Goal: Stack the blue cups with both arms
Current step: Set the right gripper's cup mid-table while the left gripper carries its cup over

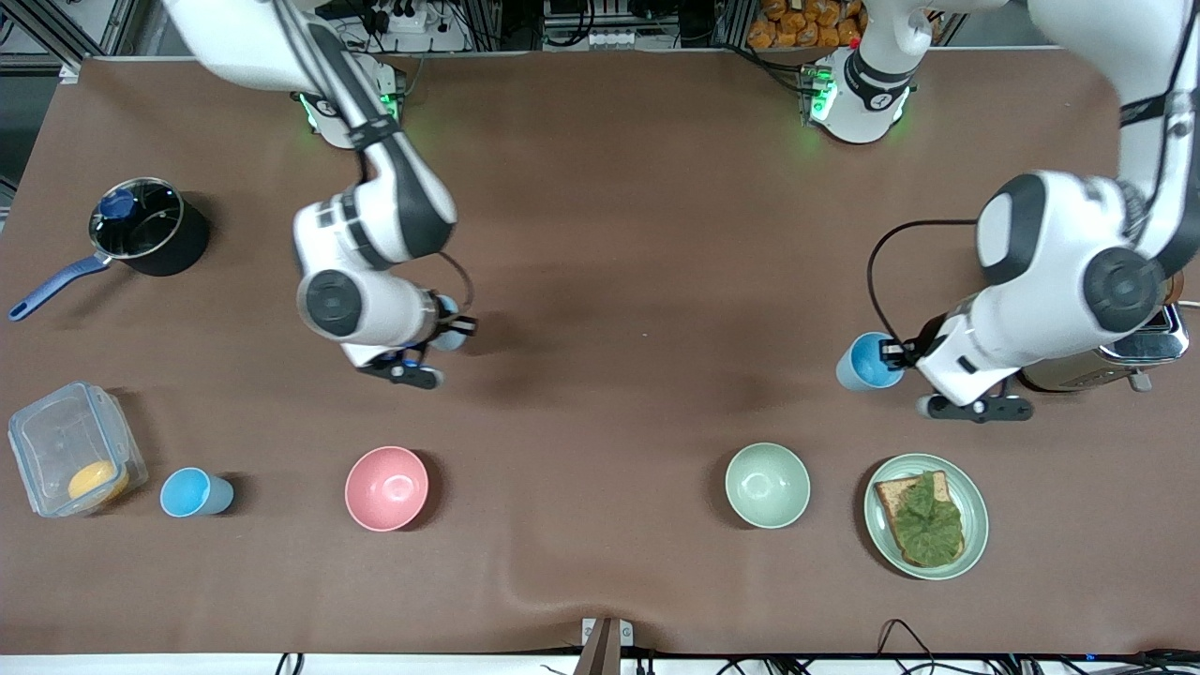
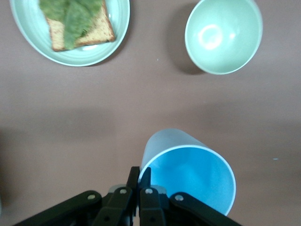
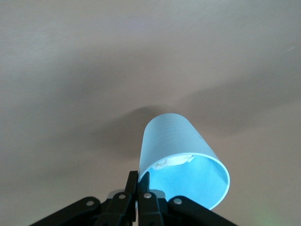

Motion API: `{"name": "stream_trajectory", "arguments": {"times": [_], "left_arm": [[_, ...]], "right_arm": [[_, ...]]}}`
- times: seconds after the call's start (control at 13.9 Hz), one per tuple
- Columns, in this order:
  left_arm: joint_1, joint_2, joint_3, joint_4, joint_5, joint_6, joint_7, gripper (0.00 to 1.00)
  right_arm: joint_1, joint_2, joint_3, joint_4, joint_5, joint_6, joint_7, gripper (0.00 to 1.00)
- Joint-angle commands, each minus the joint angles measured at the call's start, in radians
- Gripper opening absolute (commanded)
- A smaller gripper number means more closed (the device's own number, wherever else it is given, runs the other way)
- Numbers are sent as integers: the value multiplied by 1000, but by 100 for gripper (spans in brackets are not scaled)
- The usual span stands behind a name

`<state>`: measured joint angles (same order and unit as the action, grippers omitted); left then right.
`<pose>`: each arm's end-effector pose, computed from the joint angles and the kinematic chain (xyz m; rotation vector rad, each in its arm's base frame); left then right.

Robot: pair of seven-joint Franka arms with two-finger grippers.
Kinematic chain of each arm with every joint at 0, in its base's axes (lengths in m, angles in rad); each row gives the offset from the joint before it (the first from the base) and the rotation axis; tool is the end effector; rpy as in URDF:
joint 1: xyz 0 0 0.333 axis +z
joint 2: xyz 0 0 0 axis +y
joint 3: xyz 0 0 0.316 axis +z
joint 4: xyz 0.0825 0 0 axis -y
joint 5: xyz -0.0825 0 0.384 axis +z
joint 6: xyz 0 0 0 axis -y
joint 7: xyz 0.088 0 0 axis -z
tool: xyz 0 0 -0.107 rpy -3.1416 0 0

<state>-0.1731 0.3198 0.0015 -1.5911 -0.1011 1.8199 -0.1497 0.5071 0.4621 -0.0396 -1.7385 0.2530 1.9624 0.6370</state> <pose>0.6343 -0.1184 0.4426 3.0569 0.0114 -0.1609 0.5587 0.3026 0.2964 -3.0235 0.4451 0.4733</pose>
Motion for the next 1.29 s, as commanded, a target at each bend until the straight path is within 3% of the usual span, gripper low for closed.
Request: {"name": "stream_trajectory", "arguments": {"times": [0.0,0.14,0.79,0.86,0.93,1.01,1.22], "left_arm": [[-31,-14,-29,74,-11,-79,-121,0],[-68,-15,-57,76,-12,-79,-233,0],[-187,16,-92,103,-20,-56,-444,0],[-192,16,-92,103,-20,-51,-468,0],[-203,16,-92,103,-20,-51,-485,0],[-219,19,-92,103,-17,-50,-497,0],[-230,27,-93,114,-20,-33,-530,0]], "right_arm": [[62,87,-6,121,70,-16,105,0],[97,137,-8,174,173,-13,113,0],[142,211,-9,209,178,59,125,0],[137,208,-9,214,181,55,124,34],[130,202,-11,224,174,47,122,93],[126,191,-12,226,170,44,121,100],[88,167,-37,295,170,-96,119,100]]}}
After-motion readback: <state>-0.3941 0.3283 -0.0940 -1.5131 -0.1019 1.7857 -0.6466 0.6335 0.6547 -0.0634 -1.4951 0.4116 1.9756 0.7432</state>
